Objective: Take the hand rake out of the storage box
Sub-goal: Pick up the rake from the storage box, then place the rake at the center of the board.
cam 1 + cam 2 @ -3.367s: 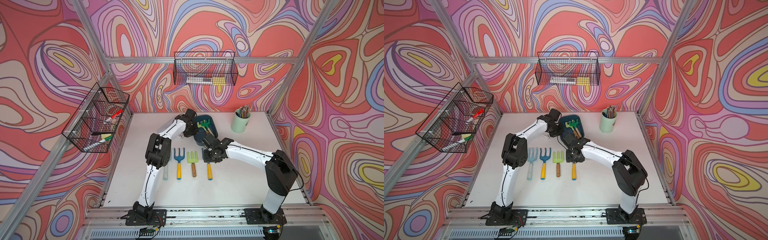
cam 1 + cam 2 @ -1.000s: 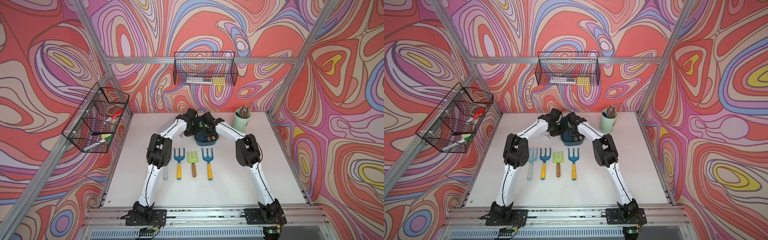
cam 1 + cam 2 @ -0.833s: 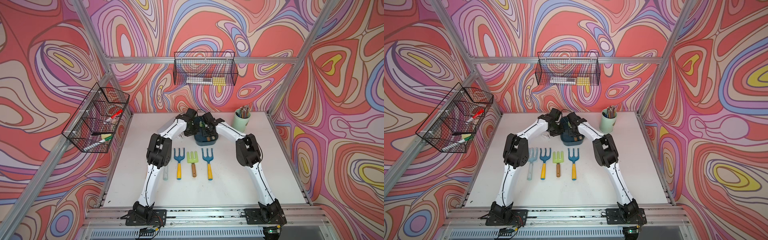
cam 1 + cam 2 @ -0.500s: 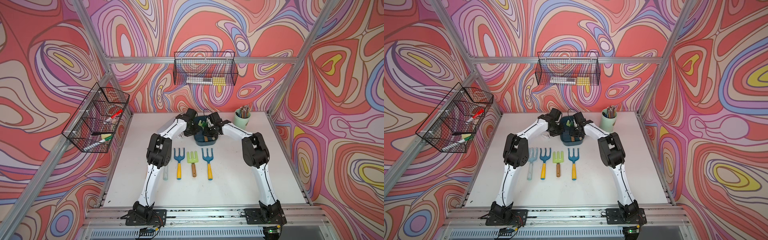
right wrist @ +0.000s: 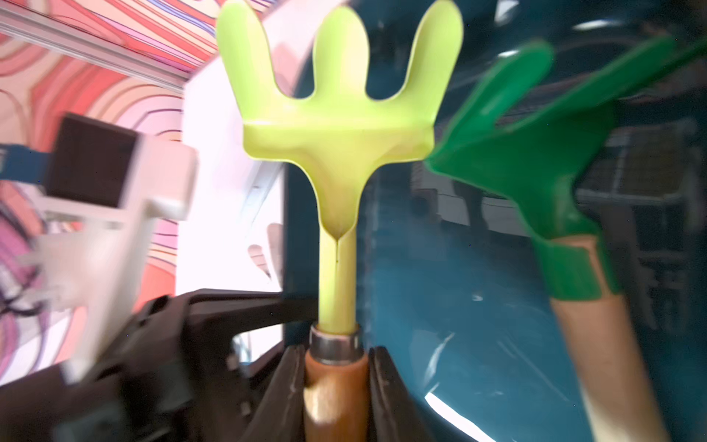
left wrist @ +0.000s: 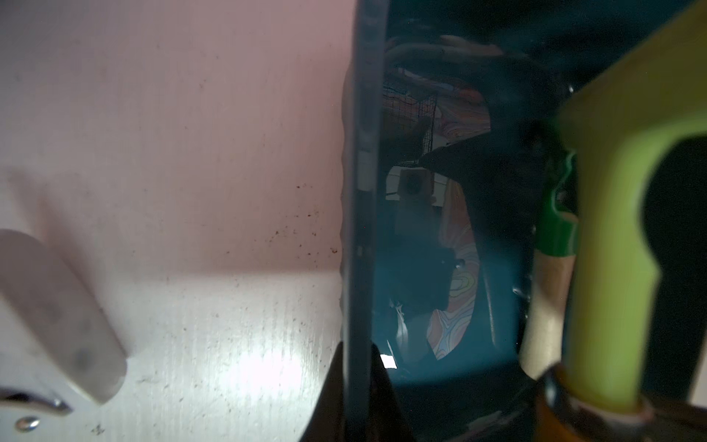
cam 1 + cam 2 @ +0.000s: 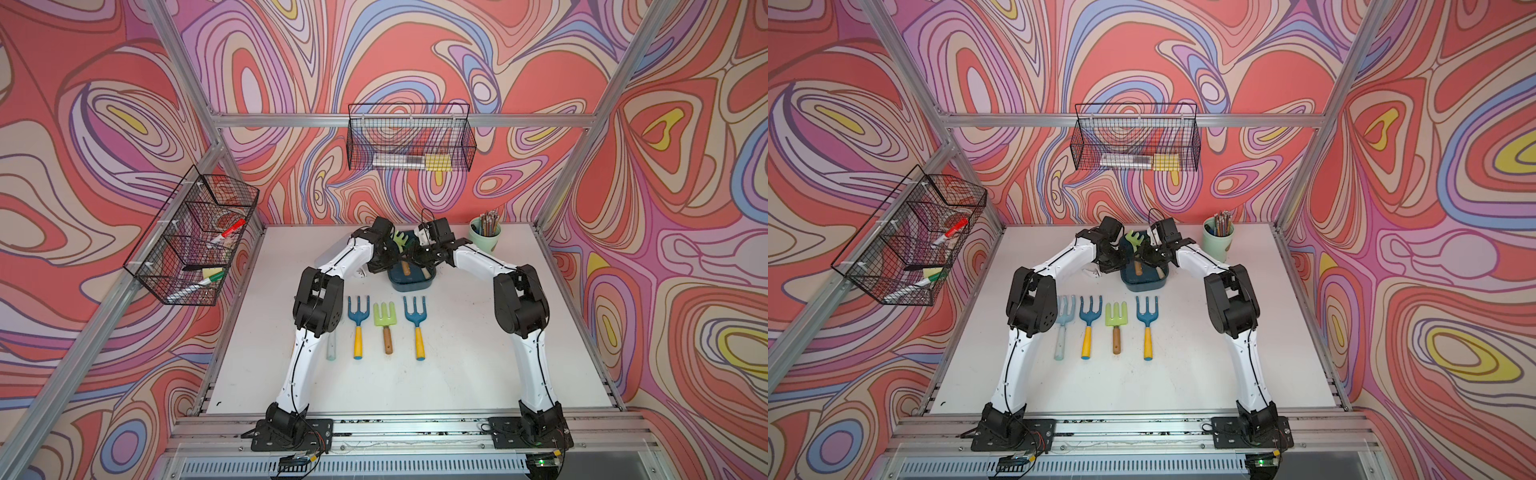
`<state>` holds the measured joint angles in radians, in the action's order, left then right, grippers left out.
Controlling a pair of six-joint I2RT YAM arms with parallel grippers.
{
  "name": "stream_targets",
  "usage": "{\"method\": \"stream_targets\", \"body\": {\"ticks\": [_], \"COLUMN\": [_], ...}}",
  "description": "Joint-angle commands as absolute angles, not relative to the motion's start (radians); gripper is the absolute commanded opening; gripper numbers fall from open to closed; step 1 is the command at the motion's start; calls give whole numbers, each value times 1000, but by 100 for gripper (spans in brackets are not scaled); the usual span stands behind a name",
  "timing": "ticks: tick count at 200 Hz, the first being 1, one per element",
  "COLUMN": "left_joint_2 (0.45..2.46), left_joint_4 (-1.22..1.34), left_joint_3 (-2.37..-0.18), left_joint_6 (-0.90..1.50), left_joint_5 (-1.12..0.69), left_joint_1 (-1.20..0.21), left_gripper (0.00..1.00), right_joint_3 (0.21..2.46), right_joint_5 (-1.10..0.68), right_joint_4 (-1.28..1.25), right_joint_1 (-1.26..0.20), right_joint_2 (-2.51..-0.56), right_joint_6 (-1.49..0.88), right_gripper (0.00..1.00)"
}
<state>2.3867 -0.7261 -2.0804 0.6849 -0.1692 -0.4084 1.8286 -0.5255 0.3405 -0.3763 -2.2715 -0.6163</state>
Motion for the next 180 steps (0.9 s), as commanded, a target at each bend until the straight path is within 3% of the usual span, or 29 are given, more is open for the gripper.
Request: {"method": "stream_targets", "body": {"ticks": [1,82,126,180], "left_joint_2": [2401,2395,2394,2401], "left_joint_4": [-733,-731,-730,-711], "left_joint_3": [-2094,-2094,-2095,-2101], "left_joint_6": [693,693,701,722], "left_joint_5": [-160,-167,-166,-156], "left_joint_1": [-400,-392,-391,-385], "left_gripper": [0,0,0,0], "right_joint_3": [1825,1758,1528,1175], "right_joint_5": [-547,-232,-47,-34], "right_joint_4": [296,569,733,809], "right_joint_1": [-371,-371,-371,-370], "right_joint_2": [-2196,-1968,-1710,-1452], "right_joint_6": [-644,-451,-382,-421], "right_gripper": [20,19,19,20]}}
